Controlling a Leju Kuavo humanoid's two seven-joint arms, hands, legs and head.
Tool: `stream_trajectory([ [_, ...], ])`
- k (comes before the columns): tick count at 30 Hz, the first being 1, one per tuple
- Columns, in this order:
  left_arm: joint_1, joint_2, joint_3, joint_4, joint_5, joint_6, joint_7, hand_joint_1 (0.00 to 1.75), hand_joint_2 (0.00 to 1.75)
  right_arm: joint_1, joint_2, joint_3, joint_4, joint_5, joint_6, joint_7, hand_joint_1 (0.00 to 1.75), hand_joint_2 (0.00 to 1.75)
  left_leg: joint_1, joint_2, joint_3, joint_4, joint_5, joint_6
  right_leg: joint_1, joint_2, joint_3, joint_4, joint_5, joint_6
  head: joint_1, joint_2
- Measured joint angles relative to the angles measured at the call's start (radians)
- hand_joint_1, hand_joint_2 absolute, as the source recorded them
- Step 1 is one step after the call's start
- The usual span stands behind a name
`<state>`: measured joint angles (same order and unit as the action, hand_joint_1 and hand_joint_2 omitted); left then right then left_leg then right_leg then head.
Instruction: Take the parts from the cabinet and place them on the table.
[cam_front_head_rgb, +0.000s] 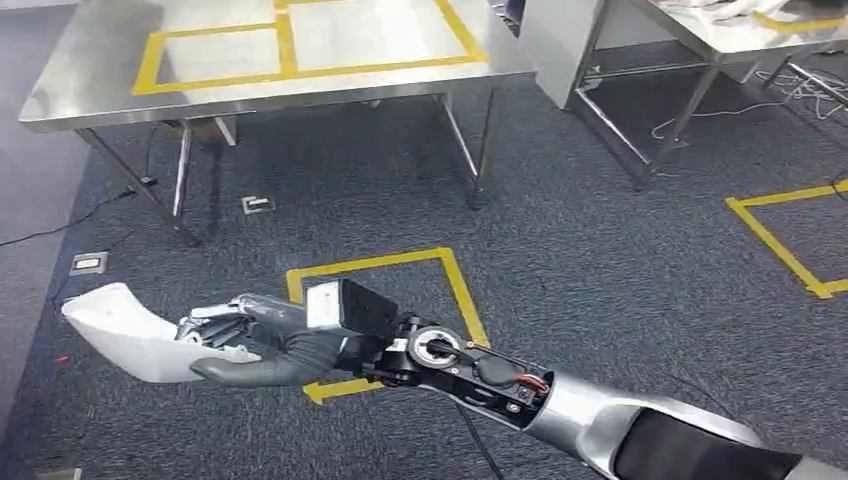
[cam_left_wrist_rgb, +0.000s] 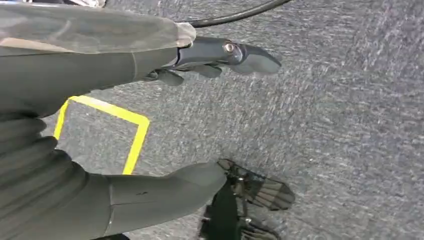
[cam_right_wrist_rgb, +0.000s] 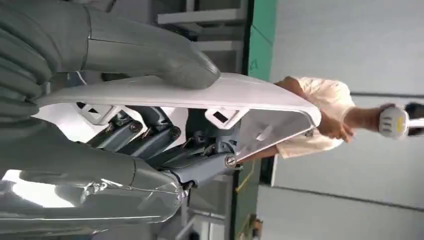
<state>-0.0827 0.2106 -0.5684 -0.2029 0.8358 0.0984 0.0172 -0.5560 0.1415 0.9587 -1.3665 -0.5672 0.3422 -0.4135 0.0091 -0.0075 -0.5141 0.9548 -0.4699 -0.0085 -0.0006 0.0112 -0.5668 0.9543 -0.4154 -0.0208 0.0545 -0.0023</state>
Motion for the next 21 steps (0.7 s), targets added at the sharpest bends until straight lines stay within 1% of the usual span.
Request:
stream_trajectory([
  [1, 0.0, -0.002, 0.0, 0.0, 0.0, -0.001, 0.0, 0.0, 1.75, -0.001, 0.0, -0.002, 0.0, 0.0, 0.0, -0.002, 1.75, 1.75, 0.002, 0.002, -0.018, 0.044, 0.003, -0.005, 0.001, 0.001, 0.011, -0.006, 0.0, -0.002, -0.005, 0.0],
  [2, -0.003, 0.0, 0.0, 0.0, -0.001, -0.001, -0.001, 0.0, 1.75, -0.003, 0.0, -0.003, 0.0, 0.0, 0.0, -0.003, 1.75, 1.75, 0.003, 0.002, -0.06, 0.114, -0.006, -0.009, 0.0, -0.001, 0.016, -0.007, -0.004, -0.007, -0.015, 0.0],
  [3, -0.005, 0.0, 0.0, 0.0, -0.001, -0.002, -0.002, 0.0, 1.75, -0.003, 0.0, -0.003, 0.0, 0.0, 0.001, -0.003, 1.75, 1.75, 0.005, 0.003, -0.115, 0.2, -0.031, -0.015, 0.0, -0.002, 0.02, -0.008, -0.009, -0.01, -0.02, 0.0],
  [4, -0.004, 0.001, 0.0, 0.0, -0.001, -0.002, -0.002, 0.0, 1.75, -0.001, -0.001, -0.003, 0.0, 0.0, 0.0, -0.003, 1.75, 1.75, 0.006, 0.003, -0.165, 0.271, -0.063, -0.019, 0.0, -0.002, 0.025, -0.008, -0.015, -0.012, -0.019, 0.0],
  [5, -0.001, 0.0, 0.0, 0.0, -0.001, -0.002, -0.002, 0.0, 1.75, 0.003, -0.002, -0.003, 0.0, 0.0, 0.0, -0.003, 1.75, 1.75, 0.006, 0.003, -0.204, 0.318, -0.092, -0.02, 0.001, -0.001, 0.032, -0.008, -0.022, -0.013, -0.021, 0.0],
  [6, 0.001, -0.001, 0.0, 0.0, -0.001, -0.002, -0.002, 0.0, 1.75, 0.005, -0.002, -0.003, 0.0, 0.0, 0.0, -0.003, 1.75, 1.75, 0.006, 0.003, -0.225, 0.326, -0.099, -0.021, 0.0, 0.001, 0.041, -0.008, -0.029, -0.014, -0.022, 0.0],
  [7, 0.004, -0.001, 0.0, 0.0, 0.0, -0.002, -0.002, 0.0, 1.75, 0.005, -0.002, -0.003, 0.0, 0.0, 0.0, -0.003, 1.75, 1.75, 0.006, 0.003, -0.221, 0.285, -0.073, -0.021, 0.0, 0.003, 0.054, -0.008, -0.037, -0.013, -0.024, 0.0],
  [8, 0.004, 0.0, 0.0, 0.0, 0.0, -0.002, -0.002, 0.0, 1.75, 0.005, -0.002, -0.003, 0.0, 0.0, 0.0, -0.003, 1.75, 1.75, 0.006, 0.003, -0.199, 0.215, -0.027, -0.019, 0.001, 0.004, 0.065, -0.008, -0.046, -0.012, -0.025, 0.0],
  [9, 0.003, 0.002, 0.0, 0.0, 0.0, -0.002, -0.002, 0.0, 1.75, 0.005, -0.002, -0.003, 0.0, 0.0, 0.0, -0.003, 1.75, 1.75, 0.006, 0.003, -0.164, 0.117, 0.038, -0.015, 0.001, 0.004, 0.078, -0.008, -0.055, -0.009, -0.026, 0.0],
  [10, 0.003, 0.002, 0.0, 0.0, 0.0, -0.002, -0.002, 0.0, 1.75, 0.005, -0.002, -0.004, 0.0, 0.0, 0.0, -0.003, 1.75, 1.75, 0.005, 0.005, -0.132, 0.028, 0.105, -0.009, 0.001, 0.003, 0.083, -0.009, -0.065, -0.005, -0.029, 0.0],
  [11, 0.004, 0.002, 0.0, 0.0, 0.0, -0.002, -0.002, 0.0, 1.75, 0.004, -0.003, -0.004, 0.0, 0.0, 0.0, -0.003, 1.75, 1.75, -0.001, 0.005, -0.127, -0.011, 0.111, -0.005, 0.007, 0.004, 0.09, -0.003, -0.074, 0.0, -0.033, 0.0],
  [12, 0.002, 0.002, 0.0, 0.0, 0.0, -0.002, -0.002, 0.0, 1.75, 0.003, -0.003, -0.004, 0.0, 0.0, 0.0, -0.004, 1.75, 1.75, -0.002, 0.006, -0.125, -0.002, 0.089, 0.003, 0.008, 0.006, 0.087, -0.008, -0.081, 0.006, -0.032, 0.0],
  [13, 0.002, 0.002, 0.0, 0.0, 0.0, -0.002, -0.002, 0.0, 1.75, 0.004, -0.003, -0.004, 0.0, 0.0, 0.0, -0.003, 1.75, 1.75, -0.003, 0.004, -0.124, -0.008, 0.103, 0.009, 0.008, 0.006, 0.095, -0.01, -0.084, 0.012, -0.029, 0.0],
  [14, 0.002, 0.0, 0.0, 0.0, 0.0, -0.002, -0.002, 0.0, 1.75, 0.004, -0.003, -0.004, 0.0, 0.0, 0.0, -0.003, 1.75, 1.75, -0.001, 0.002, -0.117, -0.012, 0.104, 0.015, 0.008, 0.005, 0.099, 0.004, -0.076, 0.018, -0.029, 0.0],
  [15, 0.002, 0.0, 0.0, 0.0, 0.0, -0.002, -0.002, 0.0, 1.75, 0.003, -0.003, -0.004, 0.0, 0.0, 0.0, -0.005, 1.75, 1.75, 0.002, 0.001, -0.103, -0.012, 0.103, 0.02, 0.009, 0.005, 0.106, 0.001, -0.087, 0.023, -0.026, 0.0],
  [16, 0.003, -0.001, 0.0, 0.0, 0.002, -0.002, -0.002, 0.0, 1.75, 0.003, -0.002, -0.004, 0.0, 0.0, 0.002, -0.005, 1.75, 1.75, 0.003, 0.002, -0.092, -0.014, 0.097, 0.025, 0.007, 0.001, 0.106, 0.019, -0.095, 0.029, -0.024, 0.0],
  [17, 0.003, 0.0, 0.0, 0.0, 0.005, -0.002, -0.002, 0.0, 1.75, -0.001, -0.003, -0.005, 0.0, 0.0, 0.003, -0.008, 1.75, 1.75, 0.003, 0.002, -0.085, -0.014, 0.091, 0.031, 0.006, -0.001, 0.081, 0.075, -0.115, 0.035, -0.024, 0.0],
  [18, 0.002, 0.0, 0.0, 0.0, 0.007, -0.002, 0.0, 0.0, 1.75, -0.004, -0.003, -0.005, 0.0, 0.0, 0.006, -0.008, 1.75, 1.75, 0.002, 0.002, -0.081, -0.014, 0.086, 0.035, 0.004, -0.001, 0.033, 0.159, -0.148, 0.039, -0.018, 0.0],
  [19, 0.001, 0.001, 0.0, 0.0, 0.009, -0.002, 0.001, 0.0, 1.75, -0.004, -0.003, -0.005, 0.0, 0.0, 0.006, -0.008, 1.75, 1.75, 0.001, 0.002, -0.078, -0.014, 0.08, 0.036, 0.003, -0.001, -0.021, 0.244, -0.187, 0.042, -0.016, 0.0],
  [20, 0.001, 0.0, 0.0, 0.0, 0.01, -0.002, 0.002, 0.0, 1.75, -0.002, -0.003, -0.005, 0.001, 0.0, 0.007, -0.008, 1.75, 1.75, 0.001, 0.001, -0.073, -0.013, 0.074, 0.036, 0.002, -0.002, -0.062, 0.303, -0.219, 0.044, -0.014, 0.0],
  [21, 0.002, 0.0, 0.0, 0.0, 0.012, -0.002, 0.002, 0.0, 1.75, -0.002, -0.003, -0.005, 0.003, 0.0, 0.008, -0.008, 1.75, 1.75, 0.0, 0.001, -0.065, -0.013, 0.068, 0.036, 0.002, -0.002, -0.087, 0.325, -0.228, 0.045, -0.011, 0.0],
])
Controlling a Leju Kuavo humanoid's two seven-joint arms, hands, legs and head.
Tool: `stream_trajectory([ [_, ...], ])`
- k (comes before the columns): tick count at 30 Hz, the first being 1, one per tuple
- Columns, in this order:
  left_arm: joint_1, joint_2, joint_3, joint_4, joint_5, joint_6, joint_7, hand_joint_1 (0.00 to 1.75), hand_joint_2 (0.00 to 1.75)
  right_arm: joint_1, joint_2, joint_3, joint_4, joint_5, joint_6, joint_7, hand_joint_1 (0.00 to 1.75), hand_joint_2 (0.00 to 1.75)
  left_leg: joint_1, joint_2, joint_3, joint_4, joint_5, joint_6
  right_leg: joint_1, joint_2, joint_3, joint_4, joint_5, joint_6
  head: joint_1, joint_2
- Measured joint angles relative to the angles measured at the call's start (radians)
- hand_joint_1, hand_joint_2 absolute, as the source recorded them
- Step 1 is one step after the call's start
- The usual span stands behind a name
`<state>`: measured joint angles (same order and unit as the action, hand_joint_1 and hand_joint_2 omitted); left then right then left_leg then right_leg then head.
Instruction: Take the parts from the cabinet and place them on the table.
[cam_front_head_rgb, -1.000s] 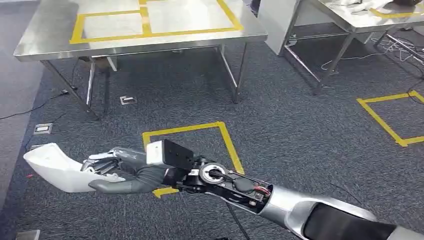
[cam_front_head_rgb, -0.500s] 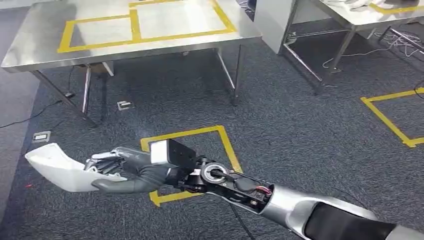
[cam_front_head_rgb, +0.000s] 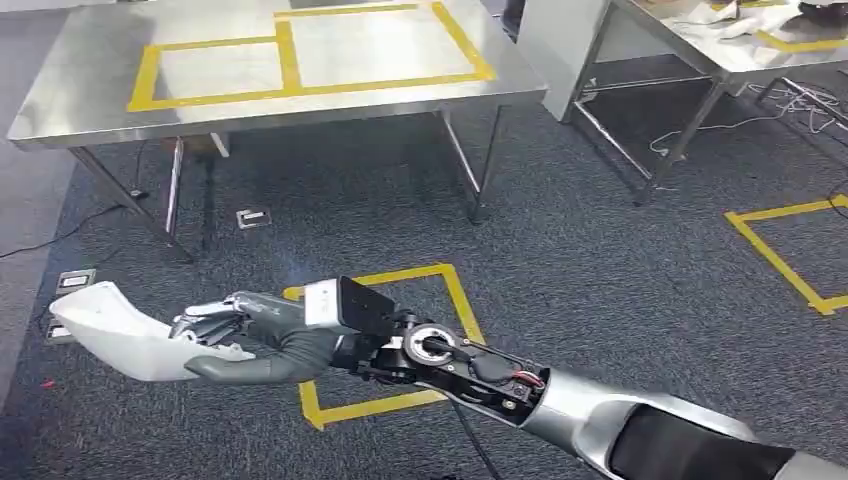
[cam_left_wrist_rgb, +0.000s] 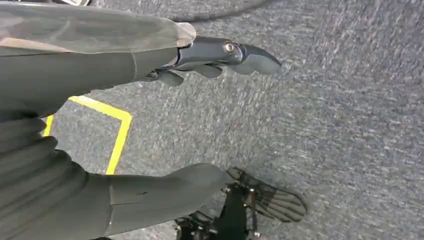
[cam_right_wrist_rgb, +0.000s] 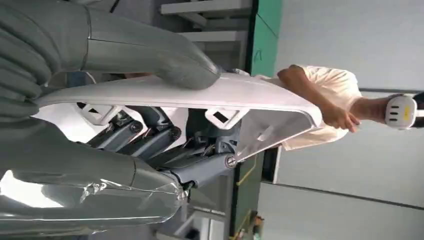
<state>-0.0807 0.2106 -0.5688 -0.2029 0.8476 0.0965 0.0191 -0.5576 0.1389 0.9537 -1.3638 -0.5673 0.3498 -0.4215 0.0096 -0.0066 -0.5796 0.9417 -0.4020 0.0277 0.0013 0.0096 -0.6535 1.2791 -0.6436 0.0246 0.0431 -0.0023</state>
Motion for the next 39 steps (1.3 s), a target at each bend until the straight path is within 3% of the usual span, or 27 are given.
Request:
stream_trajectory([
  [1, 0.001, -0.001, 0.0, 0.0, 0.0, 0.0, 0.002, 0.0, 1.75, 0.0, 0.0, 0.0, 0.001, 0.0, 0.0, 0.0, 1.75, 1.75, 0.0, -0.001, 0.011, 0.0, -0.008, -0.001, 0.0, 0.0, -0.003, -0.022, 0.019, -0.001, 0.004, 0.0],
  [2, 0.002, -0.002, 0.0, 0.0, 0.0, 0.0, 0.003, 0.0, 1.75, -0.001, 0.0, 0.0, 0.001, 0.0, 0.0, 0.0, 1.75, 1.75, 0.0, -0.003, 0.024, 0.0, -0.017, -0.002, -0.001, -0.001, 0.013, -0.085, 0.064, -0.003, 0.008, 0.0],
  [4, 0.001, -0.002, 0.0, 0.0, 0.0, -0.001, 0.003, 0.0, 1.75, -0.002, 0.0, 0.0, 0.001, 0.002, 0.0, -0.001, 1.75, 1.75, 0.0, -0.004, 0.052, 0.0, -0.035, -0.007, 0.0, -0.001, 0.069, -0.255, 0.189, -0.016, 0.015, 0.0],
  [5, 0.003, -0.003, 0.0, 0.0, 0.0, -0.002, 0.003, 0.0, 1.75, -0.003, -0.002, -0.001, 0.003, 0.004, -0.001, -0.002, 1.75, 1.75, -0.002, -0.004, 0.058, 0.001, -0.043, -0.011, 0.003, -0.001, 0.077, -0.316, 0.242, -0.024, 0.018, 0.0],
  [6, 0.0, -0.003, -0.001, 0.0, 0.0, -0.003, 0.003, 0.0, 1.75, -0.005, -0.002, -0.002, 0.004, 0.004, -0.003, -0.003, 1.75, 1.75, -0.003, -0.007, 0.058, 0.003, -0.046, -0.016, 0.011, -0.003, 0.066, -0.318, 0.205, -0.026, 0.009, 0.0],
  [9, -0.001, -0.003, -0.001, 0.0, -0.002, -0.01, 0.006, 0.0, 1.75, -0.006, -0.002, -0.003, 0.005, 0.009, -0.009, -0.003, 1.75, 1.75, -0.005, -0.004, 0.068, 0.008, -0.051, -0.03, 0.008, -0.002, 0.09, -0.324, 0.221, -0.046, 0.01, 0.0],
  [10, -0.002, -0.001, -0.001, 0.0, -0.002, -0.01, 0.006, 0.0, 1.75, -0.008, 0.0, -0.004, 0.003, 0.01, -0.01, -0.003, 1.75, 1.75, -0.001, -0.003, 0.068, 0.015, -0.065, -0.036, -0.001, -0.002, 0.107, -0.333, 0.222, -0.048, 0.009, 0.0],
  [11, -0.002, -0.003, -0.001, 0.0, -0.002, -0.01, 0.006, 0.0, 1.75, -0.01, 0.0, -0.006, 0.003, 0.01, -0.011, -0.003, 1.75, 1.75, -0.001, 0.0, 0.053, 0.054, -0.075, -0.04, -0.001, -0.001, 0.116, -0.335, 0.219, -0.052, 0.003, 0.0],
  [12, -0.006, -0.003, -0.001, 0.0, -0.002, -0.01, 0.006, 0.0, 1.75, -0.014, 0.0, -0.006, 0.003, 0.01, -0.011, -0.003, 1.75, 1.75, 0.0, 0.0, 0.015, 0.12, -0.094, -0.046, -0.002, -0.002, 0.12, -0.335, 0.216, -0.057, -0.006, 0.0],
  [13, -0.008, -0.002, -0.002, 0.0, -0.002, -0.01, 0.006, 0.0, 1.75, -0.016, 0.0, -0.006, 0.003, 0.01, -0.011, -0.003, 1.75, 1.75, 0.003, 0.0, -0.045, 0.218, -0.127, -0.051, -0.001, -0.003, 0.124, -0.335, 0.209, -0.058, -0.012, 0.0],
  [15, -0.003, -0.003, -0.002, 0.0, 0.002, -0.008, 0.007, 0.0, 1.75, -0.013, 0.0, -0.006, 0.003, 0.01, -0.012, 0.0, 1.75, 1.75, 0.004, 0.0, -0.134, 0.334, -0.17, -0.057, -0.001, -0.001, 0.136, -0.335, 0.195, -0.058, -0.012, 0.0],
  [16, -0.002, -0.004, -0.002, 0.0, 0.004, -0.006, 0.007, 0.0, 1.75, -0.012, 0.0, -0.006, 0.003, 0.01, -0.013, 0.002, 1.75, 1.75, 0.004, 0.0, -0.151, 0.332, -0.159, -0.057, -0.001, 0.001, 0.146, -0.335, 0.187, -0.057, -0.014, 0.0],
  [17, 0.0, -0.003, -0.002, 0.0, 0.005, -0.004, 0.007, 0.0, 1.75, -0.012, 0.0, -0.006, 0.003, 0.01, -0.014, 0.003, 1.75, 1.75, 0.004, 0.0, -0.143, 0.282, -0.124, -0.056, -0.001, 0.003, 0.159, -0.335, 0.178, -0.057, -0.016, 0.0],
  [20, 0.001, -0.001, -0.002, 0.0, 0.006, -0.001, 0.007, 0.0, 1.75, -0.014, 0.0, -0.006, 0.003, 0.01, -0.015, 0.005, 1.75, 1.75, 0.004, 0.004, -0.06, 0.019, 0.062, -0.044, -0.001, 0.0, 0.19, -0.337, 0.144, -0.046, -0.019, 0.0],
  [21, 0.001, -0.001, -0.002, 0.0, 0.006, -0.001, 0.007, 0.0, 1.75, -0.014, 0.0, -0.006, 0.004, 0.01, -0.015, 0.006, 1.75, 1.75, -0.004, 0.005, -0.065, 0.017, 0.028, -0.038, 0.005, 0.004, 0.207, -0.332, 0.135, -0.041, -0.023, 0.0],
  [22, 0.001, 0.0, -0.002, 0.0, 0.006, -0.001, 0.007, 0.0, 1.75, -0.017, 0.001, -0.006, 0.004, 0.01, -0.015, 0.006, 1.75, 1.75, -0.006, 0.005, -0.061, 0.02, 0.023, -0.03, 0.006, 0.002, 0.198, -0.337, 0.127, -0.034, -0.023, 0.0],
  [23, 0.0, -0.003, -0.002, 0.0, 0.006, -0.001, 0.007, 0.0, 1.75, -0.017, 0.002, -0.006, 0.004, 0.01, -0.015, 0.008, 1.75, 1.75, -0.006, 0.002, -0.061, 0.017, 0.041, -0.025, 0.005, 0.003, 0.21, -0.336, 0.126, -0.029, -0.021, 0.0],
  [25, 0.0, -0.005, -0.002, 0.0, 0.008, -0.001, 0.008, 0.0, 1.75, -0.02, 0.002, -0.006, 0.003, 0.009, -0.015, 0.008, 1.75, 1.75, 0.001, 0.003, -0.042, 0.011, 0.032, -0.014, 0.007, 0.002, 0.219, -0.331, 0.117, -0.018, -0.016, 0.0],
  [28, -0.001, -0.004, -0.002, 0.0, 0.011, -0.001, 0.008, 0.0, 1.75, -0.023, 0.002, -0.006, 0.003, 0.006, -0.015, 0.008, 1.75, 1.75, 0.0, 0.002, -0.017, 0.007, 0.015, 0.0, 0.005, -0.003, 0.123, -0.152, 0.086, -0.009, -0.007, 0.0],
  [29, -0.001, -0.004, -0.002, 0.0, 0.011, -0.001, 0.007, 0.0, 1.75, -0.021, 0.002, -0.006, 0.003, 0.006, -0.013, 0.008, 1.75, 1.75, 0.0, 0.002, -0.009, 0.007, 0.006, 0.002, 0.005, -0.003, 0.057, -0.051, 0.041, -0.007, -0.003, 0.0],
  [30, 0.0, -0.005, -0.002, 0.0, 0.013, -0.001, 0.007, 0.0, 1.75, -0.019, 0.002, -0.006, 0.003, 0.006, -0.011, 0.008, 1.75, 1.75, -0.001, 0.002, 0.0, 0.007, -0.002, 0.003, 0.005, -0.003, 0.013, 0.004, 0.004, -0.005, 0.0, 0.0],
  [31, 0.001, -0.005, -0.002, 0.0, 0.013, -0.001, 0.007, 0.0, 1.75, -0.019, 0.002, -0.006, 0.005, 0.006, -0.01, 0.008, 1.75, 1.75, -0.003, 0.0, 0.012, 0.008, -0.012, 0.003, 0.005, -0.003, -0.013, 0.016, -0.012, -0.006, 0.003, 0.0],
  [33, 0.002, -0.006, -0.002, 0.0, 0.014, -0.001, 0.007, 0.0, 1.75, -0.019, 0.002, -0.006, 0.008, 0.006, -0.008, 0.007, 1.75, 1.75, -0.005, -0.003, 0.04, 0.007, -0.03, 0.003, 0.006, -0.003, -0.003, -0.066, 0.039, -0.013, 0.012, 0.0],
  [35, 0.001, -0.007, -0.002, 0.0, 0.015, -0.001, 0.007, 0.0, 1.75, -0.02, 0.002, -0.006, 0.008, 0.006, -0.009, 0.005, 1.75, 1.75, -0.01, -0.004, 0.073, 0.005, -0.053, 0.001, 0.012, -0.002, 0.043, -0.249, 0.196, -0.034, 0.02, 0.0],
  [36, 0.002, -0.012, -0.003, 0.0, 0.016, -0.001, 0.008, 0.0, 1.75, -0.021, 0.002, -0.006, 0.01, 0.007, -0.009, 0.002, 1.75, 1.75, -0.012, -0.005, 0.08, 0.008, -0.06, -0.002, 0.02, -0.002, 0.039, -0.314, 0.266, -0.046, 0.017, 0.0],
  [37, -0.001, -0.011, -0.003, 0.0, 0.018, -0.001, 0.007, 0.0, 1.75, -0.023, 0.002, -0.006, 0.011, 0.008, -0.009, -0.001, 1.75, 1.75, -0.013, -0.011, 0.078, 0.006, -0.065, -0.009, 0.02, 0.0, 0.044, -0.314, 0.235, -0.046, 0.01, 0.0],
  [39, -0.002, -0.01, -0.005, 0.0, 0.022, -0.001, 0.008, 0.0, 1.75, -0.023, 0.002, -0.006, 0.012, 0.013, -0.009, -0.002, 1.75, 1.75, -0.015, -0.007, 0.087, 0.016, -0.069, -0.017, 0.019, -0.001, 0.057, -0.324, 0.248, -0.052, 0.01, 0.0],
])
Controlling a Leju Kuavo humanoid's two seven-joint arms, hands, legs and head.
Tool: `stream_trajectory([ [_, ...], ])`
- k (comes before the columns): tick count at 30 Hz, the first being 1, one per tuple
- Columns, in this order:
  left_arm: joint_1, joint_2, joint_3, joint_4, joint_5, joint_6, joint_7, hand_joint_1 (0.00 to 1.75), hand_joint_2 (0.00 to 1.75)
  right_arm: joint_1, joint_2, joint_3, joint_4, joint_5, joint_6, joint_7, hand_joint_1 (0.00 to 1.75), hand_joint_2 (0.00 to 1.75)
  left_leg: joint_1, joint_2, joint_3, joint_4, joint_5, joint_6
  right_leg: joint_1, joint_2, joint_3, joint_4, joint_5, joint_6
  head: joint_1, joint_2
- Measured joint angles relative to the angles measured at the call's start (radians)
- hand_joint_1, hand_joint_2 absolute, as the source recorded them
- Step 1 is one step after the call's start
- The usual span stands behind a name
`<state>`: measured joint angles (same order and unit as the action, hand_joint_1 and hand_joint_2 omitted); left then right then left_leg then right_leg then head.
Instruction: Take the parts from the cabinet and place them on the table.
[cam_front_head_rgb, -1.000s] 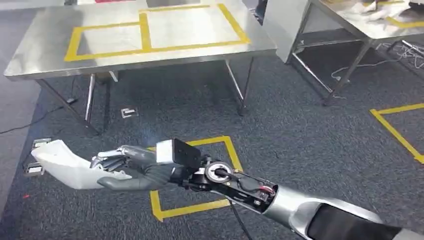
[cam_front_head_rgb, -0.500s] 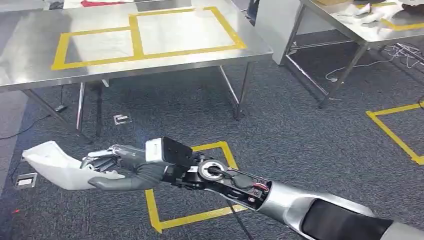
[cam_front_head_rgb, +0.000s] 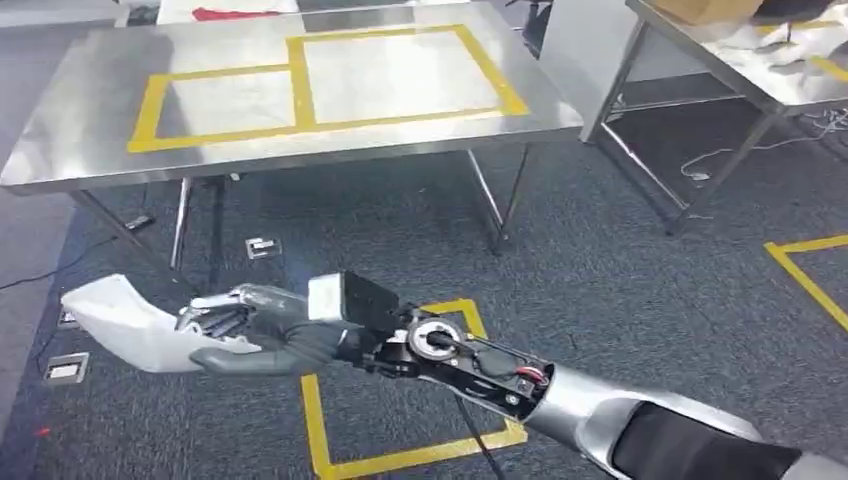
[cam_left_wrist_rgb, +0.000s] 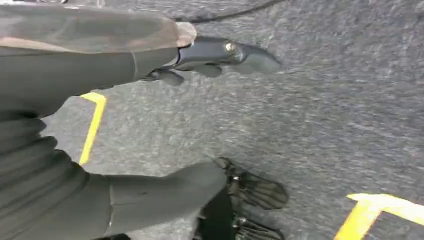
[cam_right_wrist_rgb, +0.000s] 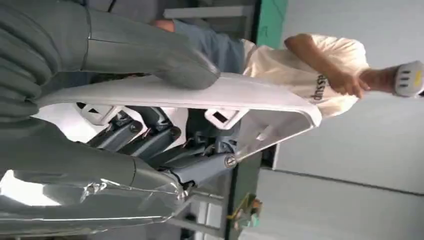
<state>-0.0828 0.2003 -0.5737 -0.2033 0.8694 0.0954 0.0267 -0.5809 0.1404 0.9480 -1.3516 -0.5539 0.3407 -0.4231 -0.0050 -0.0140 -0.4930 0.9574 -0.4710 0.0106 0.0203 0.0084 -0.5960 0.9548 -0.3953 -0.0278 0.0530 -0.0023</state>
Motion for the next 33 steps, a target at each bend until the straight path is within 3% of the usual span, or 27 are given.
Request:
stream_trajectory([
  [2, 0.0, 0.002, -0.001, 0.0, 0.001, 0.0, 0.0, 0.0, 1.75, -0.001, 0.005, 0.0, 0.0, 0.001, 0.0, 0.0, 1.75, 1.75, 0.003, 0.003, 0.004, 0.005, -0.015, -0.01, -0.01, 0.002, 0.029, -0.011, 0.002, -0.004, 0.003, 0.0],
  [3, -0.002, 0.0, -0.002, 0.0, 0.002, 0.0, 0.001, 0.0, 1.75, -0.003, 0.005, 0.0, 0.0, 0.002, 0.0, -0.001, 1.75, 1.75, 0.003, 0.005, -0.021, 0.058, -0.023, -0.015, -0.011, 0.001, 0.036, -0.013, -0.001, -0.008, -0.002, 0.0],
  [5, -0.006, 0.003, -0.002, 0.0, 0.003, 0.0, 0.001, 0.0, 1.75, -0.005, 0.007, 0.0, 0.0, 0.004, 0.002, -0.002, 1.75, 1.75, 0.009, 0.006, -0.123, 0.219, -0.075, -0.029, -0.012, 0.0, 0.042, -0.013, -0.01, -0.012, -0.017, 0.0],
  [6, -0.005, 0.003, -0.003, 0.0, 0.006, 0.0, 0.002, 0.0, 1.75, -0.002, 0.007, 0.0, 0.001, 0.005, 0.002, -0.002, 1.75, 1.75, 0.012, 0.006, -0.171, 0.285, -0.105, -0.033, -0.012, 0.0, 0.046, -0.013, -0.016, -0.012, -0.017, 0.0],
  [7, -0.002, 0.003, -0.003, 0.0, 0.007, 0.0, 0.003, 0.0, 1.75, 0.001, 0.007, 0.0, 0.003, 0.005, 0.002, -0.002, 1.75, 1.75, 0.015, 0.006, -0.206, 0.319, -0.118, -0.038, -0.012, 0.001, 0.052, -0.013, -0.023, -0.012, -0.018, 0.0],
  [8, 0.0, 0.003, -0.003, 0.0, 0.01, 0.0, 0.006, 0.0, 1.75, 0.004, 0.007, 0.0, 0.005, 0.005, 0.002, -0.002, 1.75, 1.75, 0.019, 0.006, -0.215, 0.305, -0.102, -0.04, -0.014, 0.003, 0.062, -0.013, -0.03, -0.011, -0.021, 0.0],
  [9, 0.004, 0.003, -0.003, 0.0, 0.011, 0.0, 0.006, 0.0, 1.75, 0.004, 0.007, 0.0, 0.005, 0.006, 0.002, -0.002, 1.75, 1.75, 0.022, 0.007, -0.201, 0.245, -0.058, -0.042, -0.015, 0.005, 0.074, -0.013, -0.039, -0.009, -0.022, 0.0],
  [11, 0.004, 0.006, -0.003, 0.0, 0.013, 0.0, 0.006, 0.0, 1.75, 0.004, 0.007, 0.0, 0.005, 0.006, 0.003, -0.003, 1.75, 1.75, 0.026, 0.01, -0.135, 0.056, 0.071, -0.044, -0.019, 0.005, 0.1, -0.012, -0.059, 0.0, -0.024, 0.0],
  [12, 0.003, 0.005, -0.004, 0.0, 0.013, 0.0, 0.006, 0.0, 1.75, 0.003, 0.007, 0.0, 0.006, 0.006, 0.003, -0.003, 1.75, 1.75, 0.027, 0.014, -0.118, -0.01, 0.115, -0.041, -0.018, 0.004, 0.105, -0.012, -0.068, 0.008, -0.029, 0.0],
  [13, 0.002, 0.005, -0.006, 0.0, 0.014, 0.0, 0.006, 0.0, 1.75, 0.003, 0.007, 0.0, 0.007, 0.006, 0.003, -0.004, 1.75, 1.75, 0.018, 0.014, -0.12, -0.009, 0.073, -0.029, -0.015, 0.006, 0.107, -0.01, -0.073, 0.014, -0.034, 0.0],
  [15, 0.002, 0.005, -0.01, 0.0, 0.014, 0.0, 0.007, 0.0, 1.75, 0.004, 0.007, 0.0, 0.007, 0.007, 0.003, -0.004, 1.75, 1.75, 0.019, 0.012, -0.118, -0.008, 0.092, -0.013, -0.014, 0.005, 0.111, -0.001, -0.08, 0.025, -0.03, 0.0],
  [17, 0.002, 0.002, -0.01, 0.0, 0.016, 0.0, 0.007, 0.0, 1.75, 0.004, 0.007, 0.0, 0.007, 0.007, 0.003, -0.005, 1.75, 1.75, 0.021, 0.011, -0.098, -0.009, 0.085, -0.001, -0.013, 0.003, 0.118, 0.004, -0.094, 0.033, -0.027, 0.0],
  [18, 0.003, 0.003, -0.011, 0.0, 0.017, 0.0, 0.007, 0.0, 1.75, 0.003, 0.007, -0.001, 0.007, 0.007, 0.003, -0.005, 1.75, 1.75, 0.021, 0.012, -0.088, -0.01, 0.079, 0.008, -0.017, 0.0, 0.108, 0.041, -0.102, 0.039, -0.023, 0.0],
  [19, 0.002, 0.005, -0.011, 0.0, 0.017, 0.0, 0.008, 0.0, 1.75, 0.0, 0.007, -0.001, 0.007, 0.007, 0.003, -0.006, 1.75, 1.75, 0.02, 0.012, -0.085, -0.01, 0.074, 0.012, -0.017, 0.0, 0.07, 0.11, -0.126, 0.043, -0.017, 0.0],
  [21, 0.001, 0.005, -0.012, 0.0, 0.017, 0.0, 0.008, 0.0, 1.75, 0.003, 0.007, -0.001, 0.008, 0.007, 0.003, -0.006, 1.75, 1.75, 0.017, 0.011, -0.077, -0.009, 0.063, 0.016, -0.019, -0.001, -0.036, 0.279, -0.196, 0.048, -0.011, 0.0],
  [22, 0.002, 0.005, -0.012, 0.0, 0.017, 0.0, 0.007, 0.0, 1.75, 0.006, 0.007, -0.001, 0.008, 0.007, 0.003, -0.006, 1.75, 1.75, 0.017, 0.01, -0.07, -0.009, 0.057, 0.016, -0.019, -0.001, -0.073, 0.327, -0.216, 0.048, -0.008, 0.0],
  [23, 0.004, 0.005, -0.012, 0.0, 0.017, 0.0, 0.007, 0.0, 1.75, 0.007, 0.007, -0.001, 0.01, 0.007, 0.003, -0.006, 1.75, 1.75, 0.016, 0.009, -0.06, -0.009, 0.049, 0.016, -0.019, -0.001, -0.088, 0.329, -0.207, 0.047, -0.005, 0.0],
  [24, 0.005, 0.005, -0.012, 0.0, 0.017, 0.0, 0.007, 0.0, 1.75, 0.007, 0.007, -0.001, 0.01, 0.007, 0.003, -0.006, 1.75, 1.75, 0.015, 0.008, -0.047, -0.009, 0.04, 0.015, -0.019, -0.001, -0.081, 0.288, -0.175, 0.042, -0.002, 0.0],
  [25, 0.005, 0.004, -0.012, 0.0, 0.017, -0.001, 0.008, 0.0, 1.75, 0.007, 0.007, -0.001, 0.01, 0.007, 0.003, -0.006, 1.75, 1.75, 0.014, 0.007, -0.032, -0.009, 0.031, 0.013, -0.019, -0.001, -0.058, 0.21, -0.12, 0.037, 0.003, 0.0],
  [27, 0.005, 0.003, -0.012, 0.0, 0.017, -0.002, 0.007, 0.0, 1.75, 0.006, 0.007, -0.001, 0.01, 0.007, 0.002, -0.006, 1.75, 1.75, 0.012, 0.007, -0.01, -0.012, 0.012, 0.009, -0.011, -0.001, -0.004, 0.034, 0.014, 0.018, 0.01, 0.0],
  [28, 0.002, 0.002, -0.013, 0.0, 0.017, -0.002, 0.007, 0.0, 1.75, 0.007, 0.007, -0.002, 0.011, 0.006, 0.002, -0.007, 1.75, 1.75, 0.009, 0.005, 0.0, -0.006, 0.006, 0.004, -0.006, -0.001, -0.017, 0.009, -0.001, 0.017, 0.0, 0.0],
  [29, 0.0, 0.003, -0.013, 0.0, 0.017, -0.003, 0.008, 0.0, 1.75, 0.007, 0.007, -0.001, 0.01, 0.007, 0.002, -0.006, 1.75, 1.75, 0.009, 0.004, -0.002, -0.012, -0.001, -0.003, -0.006, -0.001, -0.009, 0.008, -0.012, 0.014, 0.002, 0.0],
  [31, 0.002, 0.002, -0.013, 0.0, 0.017, -0.003, 0.009, 0.0, 1.75, 0.007, 0.007, -0.002, 0.01, 0.007, 0.002, -0.006, 1.75, 1.75, 0.008, 0.005, 0.013, -0.006, 0.001, -0.013, -0.008, -0.001, 0.005, -0.001, -0.003, 0.006, -0.001, 0.0],
  [32, 0.0, 0.003, -0.013, 0.0, 0.017, -0.003, 0.01, 0.0, 1.75, 0.006, 0.009, -0.002, 0.009, 0.007, 0.001, -0.006, 1.75, 1.75, 0.008, 0.006, 0.018, -0.005, -0.006, -0.018, -0.014, 0.002, 0.028, -0.006, 0.0, 0.0, -0.001, 0.0],
  [33, 0.0, 0.002, -0.013, 0.0, 0.017, -0.003, 0.01, 0.0, 1.75, 0.006, 0.01, -0.002, 0.007, 0.007, 0.0, -0.006, 1.75, 1.75, 0.012, 0.008, 0.007, 0.029, -0.011, -0.02, -0.016, 0.002, 0.039, -0.011, -0.002, -0.002, -0.002, 0.0],
])
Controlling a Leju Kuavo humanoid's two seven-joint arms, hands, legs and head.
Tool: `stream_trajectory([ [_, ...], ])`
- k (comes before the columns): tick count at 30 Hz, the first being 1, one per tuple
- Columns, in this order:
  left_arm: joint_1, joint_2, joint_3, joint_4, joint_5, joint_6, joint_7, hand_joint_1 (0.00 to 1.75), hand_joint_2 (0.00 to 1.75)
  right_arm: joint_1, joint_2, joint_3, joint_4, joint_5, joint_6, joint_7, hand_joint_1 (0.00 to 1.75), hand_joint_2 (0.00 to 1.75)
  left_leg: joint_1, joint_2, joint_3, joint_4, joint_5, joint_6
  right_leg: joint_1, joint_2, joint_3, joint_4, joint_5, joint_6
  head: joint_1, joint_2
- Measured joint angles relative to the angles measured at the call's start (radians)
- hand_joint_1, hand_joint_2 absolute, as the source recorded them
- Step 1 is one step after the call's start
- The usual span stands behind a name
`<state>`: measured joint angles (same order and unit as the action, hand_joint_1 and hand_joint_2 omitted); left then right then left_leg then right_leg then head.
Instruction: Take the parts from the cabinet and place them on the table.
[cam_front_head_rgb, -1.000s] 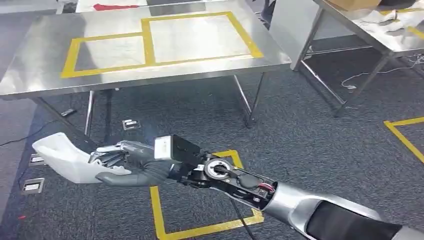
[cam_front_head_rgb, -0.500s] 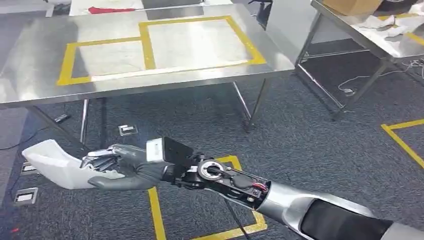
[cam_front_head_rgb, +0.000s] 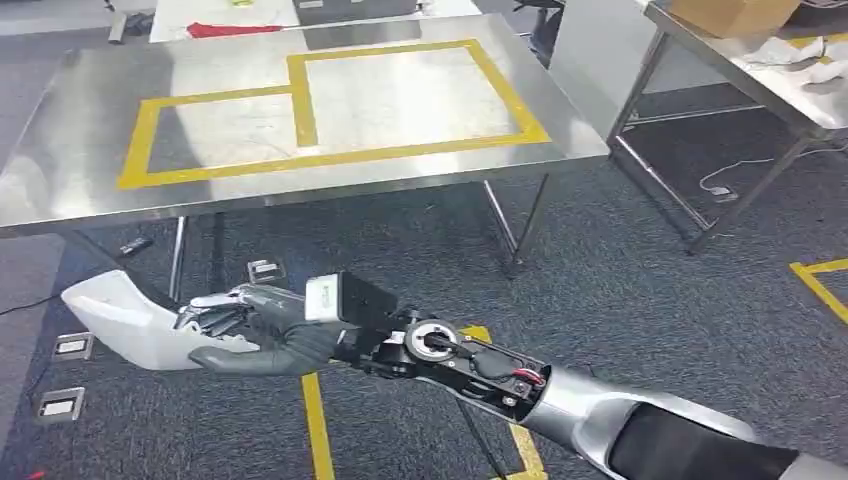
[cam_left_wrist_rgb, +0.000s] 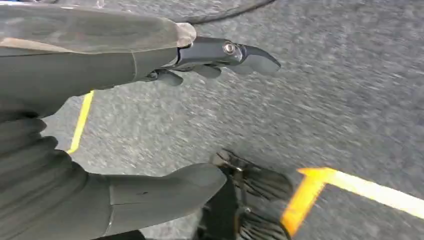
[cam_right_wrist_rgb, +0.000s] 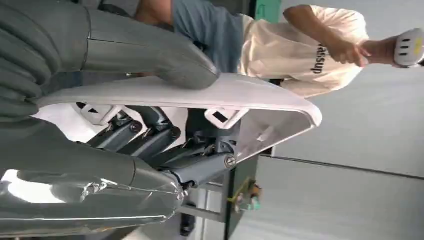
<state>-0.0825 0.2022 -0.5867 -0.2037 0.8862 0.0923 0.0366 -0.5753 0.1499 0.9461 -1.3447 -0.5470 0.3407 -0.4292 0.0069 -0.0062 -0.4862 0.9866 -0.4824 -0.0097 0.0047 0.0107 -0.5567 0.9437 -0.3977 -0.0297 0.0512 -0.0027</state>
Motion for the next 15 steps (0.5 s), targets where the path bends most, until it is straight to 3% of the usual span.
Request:
stream_trajectory([
  [1, -0.004, 0.0, 0.0, 0.0, 0.0, 0.0, 0.0, 0.0, 1.75, -0.002, 0.0, 0.0, -0.001, 0.0, -0.001, 0.0, 1.75, 1.75, 0.0, 0.0, -0.041, 0.07, -0.014, -0.004, -0.001, -0.001, 0.005, -0.001, -0.004, -0.006, -0.01, 0.0],
  [3, -0.005, 0.001, 0.0, 0.0, 0.0, 0.0, 0.0, 0.0, 1.75, 0.0, 0.0, 0.0, -0.002, 0.001, 0.0, 0.001, 1.75, 1.75, 0.003, 0.0, -0.15, 0.229, -0.074, -0.015, -0.001, -0.001, 0.01, -0.001, -0.016, -0.008, -0.018, 0.0],
  [4, -0.003, 0.001, 0.0, 0.0, 0.0, 0.0, 0.0, 0.0, 1.75, 0.004, 0.0, 0.0, -0.002, 0.002, 0.0, 0.002, 1.75, 1.75, 0.003, 0.0, -0.193, 0.28, -0.103, -0.018, -0.001, 0.0, 0.016, 0.0, -0.023, -0.008, -0.02, 0.0],
  [5, -0.001, 0.001, 0.0, 0.0, 0.0, 0.0, 0.0, 0.0, 1.75, 0.008, 0.0, 0.0, -0.002, 0.002, -0.001, 0.002, 1.75, 1.75, 0.004, 0.0, -0.217, 0.291, -0.106, -0.02, -0.001, 0.003, 0.024, 0.0, -0.03, -0.008, -0.021, 0.0],
  [6, 0.002, 0.0, 0.0, 0.0, 0.0, 0.001, 0.0, 0.0, 1.75, 0.01, 0.0, 0.0, -0.002, 0.003, -0.003, 0.003, 1.75, 1.75, 0.006, 0.0, -0.216, 0.255, -0.08, -0.021, -0.001, 0.005, 0.036, 0.0, -0.039, -0.007, -0.023, 0.0],
  [7, 0.003, 0.002, 0.0, 0.0, 0.0, 0.001, 0.0, 0.0, 1.75, 0.01, 0.0, 0.0, -0.002, 0.005, -0.006, 0.005, 1.75, 1.75, 0.007, 0.001, -0.196, 0.18, -0.03, -0.019, -0.001, 0.006, 0.05, 0.0, -0.049, -0.005, -0.025, 0.0],
  [9, 0.003, 0.004, 0.0, 0.0, 0.0, 0.002, 0.0, 0.0, 1.75, 0.01, 0.0, 0.0, -0.002, 0.009, -0.012, 0.008, 1.75, 1.75, 0.008, 0.004, -0.138, -0.001, 0.103, -0.013, -0.001, 0.005, 0.074, -0.001, -0.071, 0.002, -0.027, 0.0],
  [10, 0.005, 0.004, 0.0, 0.0, 0.0, 0.002, 0.0, 0.0, 1.75, 0.01, 0.0, 0.0, -0.002, 0.009, -0.017, 0.008, 1.75, 1.75, 0.004, 0.005, -0.136, -0.038, 0.117, -0.009, 0.004, 0.005, 0.084, 0.005, -0.081, 0.009, -0.03, 0.0],
  [11, 0.002, 0.004, -0.001, 0.0, 0.0, 0.002, 0.0, 0.0, 1.75, 0.009, 0.0, 0.0, -0.003, 0.011, -0.018, 0.01, 1.75, 1.75, 0.001, 0.008, -0.133, -0.031, 0.08, 0.0, 0.005, 0.007, 0.077, 0.001, -0.086, 0.014, -0.034, 0.0],
  [12, 0.003, 0.003, -0.001, 0.0, 0.0, 0.002, 0.0, 0.0, 1.75, 0.01, 0.0, 0.0, -0.003, 0.013, -0.019, 0.011, 1.75, 1.75, -0.002, 0.006, -0.133, -0.036, 0.103, 0.005, 0.005, 0.006, 0.079, -0.002, -0.096, 0.02, -0.03, 0.0],
  [13, 0.004, 0.003, -0.001, 0.0, 0.0, 0.002, 0.0, 0.0, 1.75, 0.012, 0.0, 0.001, -0.003, 0.014, -0.02, 0.011, 1.75, 1.75, 0.003, 0.003, -0.13, -0.038, 0.099, 0.014, 0.005, 0.006, 0.087, 0.015, -0.089, 0.026, -0.027, 0.0],
  [15, 0.005, 0.0, -0.002, 0.0, 0.0, 0.002, 0.0, 0.0, 1.75, 0.01, 0.0, 0.0, -0.006, 0.014, -0.028, 0.011, 1.75, 1.75, 0.008, 0.003, -0.099, -0.041, 0.091, 0.024, 0.003, 0.003, 0.088, 0.032, -0.106, 0.037, -0.024, 0.0],
])
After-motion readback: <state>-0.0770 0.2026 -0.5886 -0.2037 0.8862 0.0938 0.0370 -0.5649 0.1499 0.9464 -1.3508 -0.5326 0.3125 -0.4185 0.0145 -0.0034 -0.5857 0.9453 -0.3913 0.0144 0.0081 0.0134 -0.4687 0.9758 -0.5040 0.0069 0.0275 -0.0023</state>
